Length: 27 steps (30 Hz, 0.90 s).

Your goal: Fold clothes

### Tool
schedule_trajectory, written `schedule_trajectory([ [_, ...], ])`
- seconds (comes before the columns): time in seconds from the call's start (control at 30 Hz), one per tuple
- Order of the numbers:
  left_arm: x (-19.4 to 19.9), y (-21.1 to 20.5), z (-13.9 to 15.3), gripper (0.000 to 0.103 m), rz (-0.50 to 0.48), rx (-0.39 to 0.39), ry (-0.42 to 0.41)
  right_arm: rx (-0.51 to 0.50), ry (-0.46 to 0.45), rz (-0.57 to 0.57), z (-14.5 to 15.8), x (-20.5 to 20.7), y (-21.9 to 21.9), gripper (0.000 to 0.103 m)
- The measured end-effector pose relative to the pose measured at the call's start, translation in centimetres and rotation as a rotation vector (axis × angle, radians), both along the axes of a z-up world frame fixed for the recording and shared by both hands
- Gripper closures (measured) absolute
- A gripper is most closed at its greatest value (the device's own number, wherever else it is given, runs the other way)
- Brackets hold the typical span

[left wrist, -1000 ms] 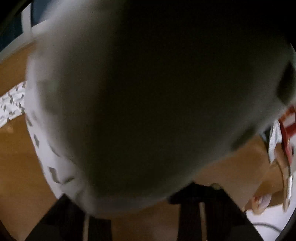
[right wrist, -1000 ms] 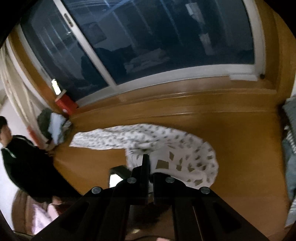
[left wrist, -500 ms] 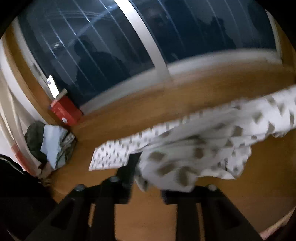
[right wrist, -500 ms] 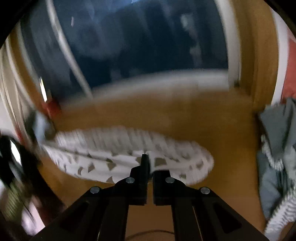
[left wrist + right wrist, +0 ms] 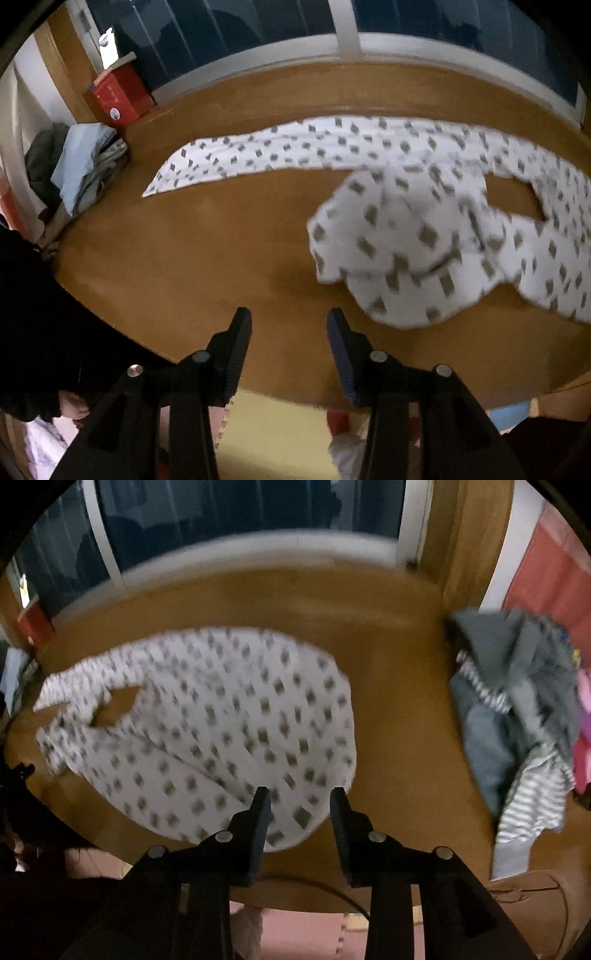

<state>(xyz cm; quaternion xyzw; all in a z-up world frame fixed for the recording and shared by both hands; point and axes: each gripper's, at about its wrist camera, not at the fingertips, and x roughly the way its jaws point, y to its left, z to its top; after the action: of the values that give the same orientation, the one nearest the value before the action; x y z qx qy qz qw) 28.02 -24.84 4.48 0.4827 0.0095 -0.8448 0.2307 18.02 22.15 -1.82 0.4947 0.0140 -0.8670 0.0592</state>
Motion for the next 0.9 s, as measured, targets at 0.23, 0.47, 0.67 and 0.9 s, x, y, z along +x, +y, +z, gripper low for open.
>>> schedule_trajectory([
  [0.23, -4.8, -4.0, 2.5, 0.06, -0.152, 0.087, 0.037, -0.153, 0.026, 0.252, 0.2, -0.7, -13.4, 0.063],
  [0.47, -11.8, -5.0, 0.2, 0.049, -0.353, 0.17, -0.085, -0.141, 0.014, 0.521, -4.6, -1.5, -31.2, 0.063],
  [0.67, -13.9, -4.0, -2.6, 0.053, -0.496, 0.286, -0.142, -0.052, 0.017, 0.515, -6.7, -2.0, -36.8, 0.063],
  [0.9, -10.8, -7.7, 0.3, 0.095, -0.402, 0.409, 0.054, -0.108, -0.005, 0.338, -7.4, -2.6, -36.3, 0.1],
])
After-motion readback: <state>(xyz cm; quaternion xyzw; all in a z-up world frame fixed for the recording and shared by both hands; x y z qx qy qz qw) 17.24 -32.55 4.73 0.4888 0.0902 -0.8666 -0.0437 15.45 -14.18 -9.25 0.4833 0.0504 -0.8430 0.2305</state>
